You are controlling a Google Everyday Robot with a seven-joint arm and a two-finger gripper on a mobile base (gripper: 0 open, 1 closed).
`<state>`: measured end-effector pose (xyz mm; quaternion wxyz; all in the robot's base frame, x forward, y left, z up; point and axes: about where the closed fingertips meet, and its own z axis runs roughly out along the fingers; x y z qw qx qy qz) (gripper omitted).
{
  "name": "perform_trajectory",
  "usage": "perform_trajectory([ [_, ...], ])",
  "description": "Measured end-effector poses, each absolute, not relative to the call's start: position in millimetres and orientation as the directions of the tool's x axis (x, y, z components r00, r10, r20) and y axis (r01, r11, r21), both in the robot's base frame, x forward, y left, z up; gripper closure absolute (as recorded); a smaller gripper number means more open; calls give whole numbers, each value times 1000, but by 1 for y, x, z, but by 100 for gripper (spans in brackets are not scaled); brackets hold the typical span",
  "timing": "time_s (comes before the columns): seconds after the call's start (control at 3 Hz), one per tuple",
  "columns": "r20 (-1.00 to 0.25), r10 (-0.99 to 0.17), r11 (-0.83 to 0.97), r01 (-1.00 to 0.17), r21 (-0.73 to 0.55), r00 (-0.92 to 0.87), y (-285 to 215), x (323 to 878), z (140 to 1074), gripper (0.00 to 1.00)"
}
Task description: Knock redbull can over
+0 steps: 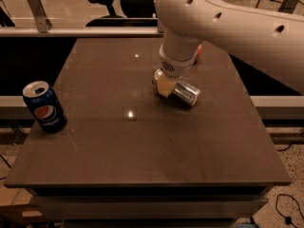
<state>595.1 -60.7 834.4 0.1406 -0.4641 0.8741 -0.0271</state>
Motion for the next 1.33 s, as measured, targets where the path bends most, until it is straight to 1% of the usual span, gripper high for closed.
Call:
perform_trajectory([
  [1.0, -219, -821, 566, -805, -178, -528, -60, 594, 834, 13],
  [1.33, -218, -821, 565, -806, -179, -527, -60, 593, 834, 0],
])
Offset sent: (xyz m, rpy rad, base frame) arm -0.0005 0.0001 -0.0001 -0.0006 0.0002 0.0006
